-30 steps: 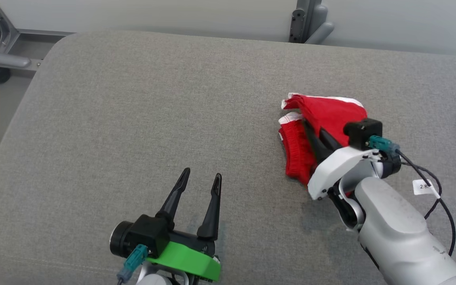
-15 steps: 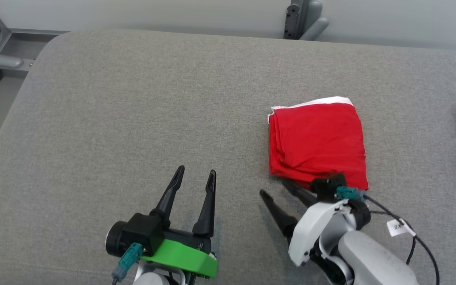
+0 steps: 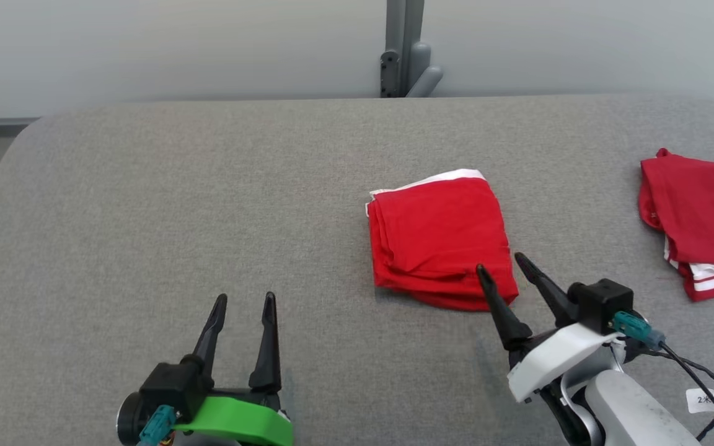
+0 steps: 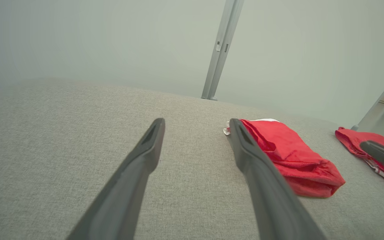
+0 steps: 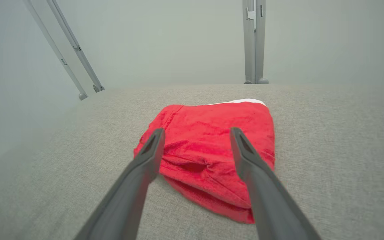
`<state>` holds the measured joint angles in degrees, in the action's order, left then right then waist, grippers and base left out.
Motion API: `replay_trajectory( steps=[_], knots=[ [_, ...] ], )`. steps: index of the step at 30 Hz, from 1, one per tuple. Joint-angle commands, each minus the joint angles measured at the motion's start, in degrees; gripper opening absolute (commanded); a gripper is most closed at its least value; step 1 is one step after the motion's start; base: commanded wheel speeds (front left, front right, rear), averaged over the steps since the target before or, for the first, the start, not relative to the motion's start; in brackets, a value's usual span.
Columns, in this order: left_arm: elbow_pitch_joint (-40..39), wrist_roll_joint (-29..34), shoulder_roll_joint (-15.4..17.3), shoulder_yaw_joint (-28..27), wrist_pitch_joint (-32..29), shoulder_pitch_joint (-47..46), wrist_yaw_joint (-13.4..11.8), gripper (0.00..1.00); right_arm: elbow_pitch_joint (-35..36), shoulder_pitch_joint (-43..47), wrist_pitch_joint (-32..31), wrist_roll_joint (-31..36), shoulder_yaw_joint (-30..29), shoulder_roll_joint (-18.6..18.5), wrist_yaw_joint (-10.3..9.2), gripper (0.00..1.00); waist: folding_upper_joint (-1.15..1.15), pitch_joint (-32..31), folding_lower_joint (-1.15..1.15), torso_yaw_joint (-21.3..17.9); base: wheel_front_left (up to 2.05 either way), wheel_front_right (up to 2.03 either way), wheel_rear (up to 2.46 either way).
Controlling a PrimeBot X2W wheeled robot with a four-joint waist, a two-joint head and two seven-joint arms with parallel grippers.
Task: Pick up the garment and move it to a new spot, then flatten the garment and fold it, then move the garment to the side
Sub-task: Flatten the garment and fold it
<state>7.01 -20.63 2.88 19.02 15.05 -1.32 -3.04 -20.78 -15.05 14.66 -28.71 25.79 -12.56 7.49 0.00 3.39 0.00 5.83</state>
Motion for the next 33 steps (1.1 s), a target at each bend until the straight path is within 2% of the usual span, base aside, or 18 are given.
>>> replay_trajectory(
  steps=[1, 8, 12, 17, 23, 33],
  knots=[
    [0.2, 0.9, 0.4, -1.7, 0.1, 2.0, -0.3, 1.0, 0.3, 1.9, 0.5, 3.0, -3.3, 0.6, -0.02, 1.0, 0.0, -3.7, 0.0, -3.7, 0.0, 0.0, 0.0],
    [-1.1, 2.4, 0.4, -7.0, 0.1, 4.6, 0.2, 1.0, 8.9, 7.8, 0.5, 11.0, -17.0, 3.5, -0.02, 1.0, 0.0, -5.3, 0.0, -5.7, 0.0, 0.0, 0.0],
    [-1.7, 3.2, 0.3, -8.8, 0.1, 6.1, 0.7, 1.0, 10.3, 10.8, 0.5, 13.5, -19.8, 4.1, -0.02, 1.0, 0.0, -6.1, 0.0, -6.1, 0.0, 0.0, 0.0],
    [-2.6, 5.9, 0.2, -10.9, 0.1, 8.4, 2.0, 1.0, 13.8, 15.5, 0.5, 17.4, -19.4, 3.4, -0.02, 1.0, 0.0, -7.0, 0.0, -6.4, 0.0, 0.0, 0.0],
    [-3.7, 8.6, 0.1, -12.5, 0.1, 11.2, 3.5, 1.0, 15.6, 19.7, 0.5, 18.3, -18.5, 3.2, -0.02, 1.0, 0.0, -7.8, 0.0, -6.6, 0.0, 0.0, 0.0],
    [-2.6, 9.6, 0.0, -12.6, 0.1, 11.6, 3.8, 1.0, 16.1, 21.3, 0.5, 18.1, -19.6, 3.4, -0.02, 1.0, 0.0, -8.3, 0.0, -6.4, 0.0, 0.0, 0.0]
  ],
)
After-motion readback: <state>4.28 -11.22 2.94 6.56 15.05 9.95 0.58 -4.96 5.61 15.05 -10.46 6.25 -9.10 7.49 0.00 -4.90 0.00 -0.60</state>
